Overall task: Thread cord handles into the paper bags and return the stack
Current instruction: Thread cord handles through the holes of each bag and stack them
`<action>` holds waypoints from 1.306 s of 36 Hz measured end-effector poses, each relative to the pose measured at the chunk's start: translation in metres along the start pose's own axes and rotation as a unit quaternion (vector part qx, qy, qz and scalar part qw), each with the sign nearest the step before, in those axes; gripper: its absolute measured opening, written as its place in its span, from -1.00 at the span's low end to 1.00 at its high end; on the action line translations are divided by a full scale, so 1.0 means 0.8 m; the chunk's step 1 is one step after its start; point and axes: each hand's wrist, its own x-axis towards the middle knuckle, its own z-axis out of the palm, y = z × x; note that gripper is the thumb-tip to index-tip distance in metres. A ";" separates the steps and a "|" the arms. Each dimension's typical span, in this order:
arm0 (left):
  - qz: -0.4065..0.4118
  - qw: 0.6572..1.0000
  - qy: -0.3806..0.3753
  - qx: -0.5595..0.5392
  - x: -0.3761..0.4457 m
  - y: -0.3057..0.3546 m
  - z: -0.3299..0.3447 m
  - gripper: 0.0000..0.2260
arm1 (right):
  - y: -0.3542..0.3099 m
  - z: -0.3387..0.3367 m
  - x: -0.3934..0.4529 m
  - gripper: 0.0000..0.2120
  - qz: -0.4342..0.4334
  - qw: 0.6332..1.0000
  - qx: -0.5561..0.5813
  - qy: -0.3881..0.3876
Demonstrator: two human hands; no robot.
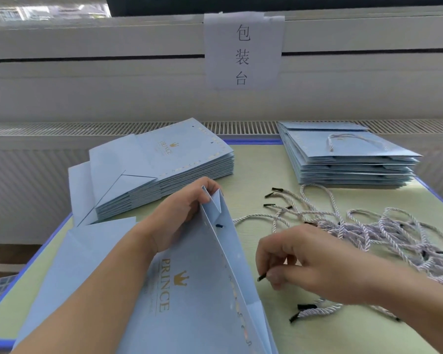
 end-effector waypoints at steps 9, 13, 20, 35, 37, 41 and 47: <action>0.012 0.999 -0.024 -0.031 -0.002 0.002 -0.003 -0.74 | -0.013 0.024 0.011 -0.87 -0.021 0.999 -0.042 -0.027; 0.013 0.999 -0.021 -0.027 -0.001 0.002 -0.003 -0.75 | -0.008 0.025 0.014 -0.79 -0.004 0.997 0.052 -0.059; 0.010 0.999 -0.031 -0.034 0.000 0.002 -0.004 -0.74 | -0.001 0.030 0.013 -0.79 0.012 0.982 0.171 -0.078; 0.007 1.000 -0.021 -0.010 0.001 0.004 -0.003 -0.71 | -0.006 0.063 0.010 -0.75 -0.011 0.984 0.179 0.020; 0.012 1.000 -0.020 -0.002 0.001 0.005 -0.004 -0.71 | -0.003 0.064 0.009 -0.75 -0.016 0.990 0.129 0.047; 0.017 1.000 -0.020 -0.002 0.002 0.007 -0.004 -0.72 | -0.003 0.063 0.007 -0.81 0.009 0.978 0.204 0.046; 0.026 0.999 -0.021 -0.001 0.002 0.006 -0.002 -0.72 | -0.008 0.066 0.007 -0.88 -0.009 0.948 0.319 0.003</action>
